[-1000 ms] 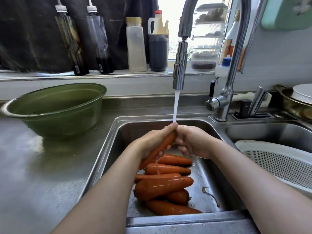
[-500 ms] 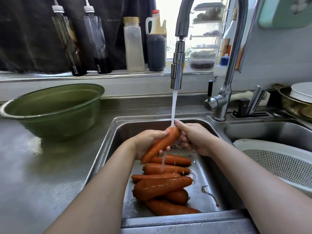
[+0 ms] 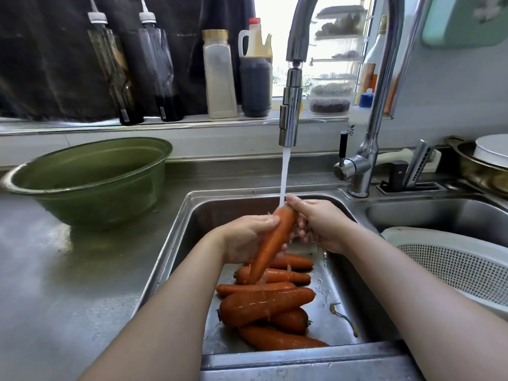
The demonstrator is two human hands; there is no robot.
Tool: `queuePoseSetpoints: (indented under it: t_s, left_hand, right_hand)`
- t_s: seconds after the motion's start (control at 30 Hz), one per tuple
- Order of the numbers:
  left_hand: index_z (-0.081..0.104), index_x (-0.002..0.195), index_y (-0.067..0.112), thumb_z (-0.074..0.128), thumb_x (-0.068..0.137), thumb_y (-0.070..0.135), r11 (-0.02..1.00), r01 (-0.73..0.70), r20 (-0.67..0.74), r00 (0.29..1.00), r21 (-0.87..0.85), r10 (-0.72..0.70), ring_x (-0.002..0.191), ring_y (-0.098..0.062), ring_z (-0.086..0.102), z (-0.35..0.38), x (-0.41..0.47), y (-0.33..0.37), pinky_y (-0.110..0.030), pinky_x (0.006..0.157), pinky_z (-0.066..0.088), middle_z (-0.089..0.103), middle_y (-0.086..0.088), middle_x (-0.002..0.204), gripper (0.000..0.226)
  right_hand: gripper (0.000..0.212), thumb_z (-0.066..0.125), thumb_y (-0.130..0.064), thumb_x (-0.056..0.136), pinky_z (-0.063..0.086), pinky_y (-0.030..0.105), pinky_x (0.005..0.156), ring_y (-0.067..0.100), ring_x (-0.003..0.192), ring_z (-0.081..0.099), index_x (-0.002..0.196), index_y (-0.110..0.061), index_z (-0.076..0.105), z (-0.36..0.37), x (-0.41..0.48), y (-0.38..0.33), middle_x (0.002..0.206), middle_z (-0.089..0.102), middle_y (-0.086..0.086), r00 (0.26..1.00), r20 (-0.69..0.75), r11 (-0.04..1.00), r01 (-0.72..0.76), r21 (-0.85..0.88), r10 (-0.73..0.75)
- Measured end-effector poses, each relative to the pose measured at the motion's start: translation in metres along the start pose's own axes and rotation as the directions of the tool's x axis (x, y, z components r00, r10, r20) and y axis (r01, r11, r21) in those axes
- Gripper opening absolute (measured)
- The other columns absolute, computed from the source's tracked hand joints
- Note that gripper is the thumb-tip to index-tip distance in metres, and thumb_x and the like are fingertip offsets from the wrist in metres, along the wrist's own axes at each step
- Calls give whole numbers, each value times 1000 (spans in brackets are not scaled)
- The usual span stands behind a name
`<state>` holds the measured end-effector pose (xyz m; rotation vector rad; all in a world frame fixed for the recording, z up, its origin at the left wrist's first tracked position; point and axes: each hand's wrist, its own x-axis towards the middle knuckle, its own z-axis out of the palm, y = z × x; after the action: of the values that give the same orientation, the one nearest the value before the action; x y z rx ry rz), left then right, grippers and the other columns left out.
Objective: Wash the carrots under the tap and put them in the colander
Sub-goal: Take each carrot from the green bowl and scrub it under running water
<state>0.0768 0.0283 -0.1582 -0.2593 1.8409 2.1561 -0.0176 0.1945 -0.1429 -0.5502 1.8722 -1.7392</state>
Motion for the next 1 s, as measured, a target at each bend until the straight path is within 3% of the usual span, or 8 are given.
queuePoseSetpoints:
  t_s: [0.17, 0.33, 0.47, 0.6, 0.73, 0.83, 0.9, 1.0]
  left_hand:
    - [71, 107, 14, 52, 94, 69, 989, -72, -264, 959, 128, 104, 60, -15, 62, 21, 6, 9, -27, 59, 53, 71, -2, 75, 60]
    - [76, 85, 14, 47, 83, 87, 954, -15, -363, 923, 299, 129, 55, -15, 58, 20, 7, 9, -27, 55, 47, 70, -2, 70, 79]
    - [73, 105, 10, 49, 93, 74, 962, 0, -255, 964, 273, 72, 58, -13, 58, 10, 5, 6, -26, 53, 49, 71, -2, 80, 70]
    - [58, 137, 13, 57, 104, 33, 1000, -7, -32, 999, 26, 8, 75, -13, 62, -2, 3, 4, -23, 59, 53, 62, -14, 113, 39]
    - [47, 149, 17, 68, 94, 20, 997, 25, 113, 993, -74, -17, 84, -18, 61, -12, 1, 4, -26, 70, 58, 64, -15, 105, 59]
    - [50, 144, 7, 65, 99, 25, 997, 36, 63, 997, -67, -32, 81, -17, 65, -8, 1, 6, -23, 65, 58, 67, -15, 100, 51]
    - [56, 137, 4, 62, 100, 42, 998, 57, -27, 998, -7, -57, 81, -17, 67, -3, 3, 7, -22, 61, 58, 70, -19, 107, 53]
    - [68, 122, 5, 56, 94, 68, 974, 105, -159, 985, 201, -73, 73, -15, 68, 1, 5, 6, -22, 57, 56, 76, -17, 103, 71]
  right_hand:
    - [31, 64, -37, 101, 45, 24, 42, 18, 44, 56, 100, -7, 72, 2, 0, -2, 56, 53, 11, 997, 16, 995, 71, 67, -72]
    - [35, 62, -39, 102, 42, 23, 40, 16, 42, 53, 85, -10, 68, 8, 0, 0, 54, 54, 6, 999, 14, 999, 46, 15, -46]
    - [41, 58, -47, 103, 31, 22, 40, 12, 41, 43, 80, -16, 69, 7, 1, 1, 54, 50, 2, 1000, -7, 995, 23, -100, -24]
    - [41, 47, -53, 106, 25, 24, 45, 10, 46, 35, 114, -23, 75, -5, 5, 5, 56, 41, -4, 991, 110, 994, -67, -87, 77]
    - [31, 54, -49, 103, 25, 25, 47, 11, 47, 36, 110, -23, 69, -9, 6, 4, 58, 45, -5, 984, 157, 996, -72, -58, 80]
    - [39, 63, -56, 95, 38, 24, 48, 14, 59, 55, 107, -20, 75, -2, 8, 7, 77, 65, 2, 1000, -13, 976, -4, -217, 1]
    - [47, 63, -58, 95, 39, 21, 45, 12, 56, 58, 100, -14, 77, 5, 9, 10, 72, 67, 3, 988, -149, 955, -6, -298, -40]
    - [46, 51, -60, 101, 36, 20, 41, 12, 48, 55, 100, -19, 74, 9, 8, 12, 65, 62, 0, 989, -135, 889, -10, -458, -58]
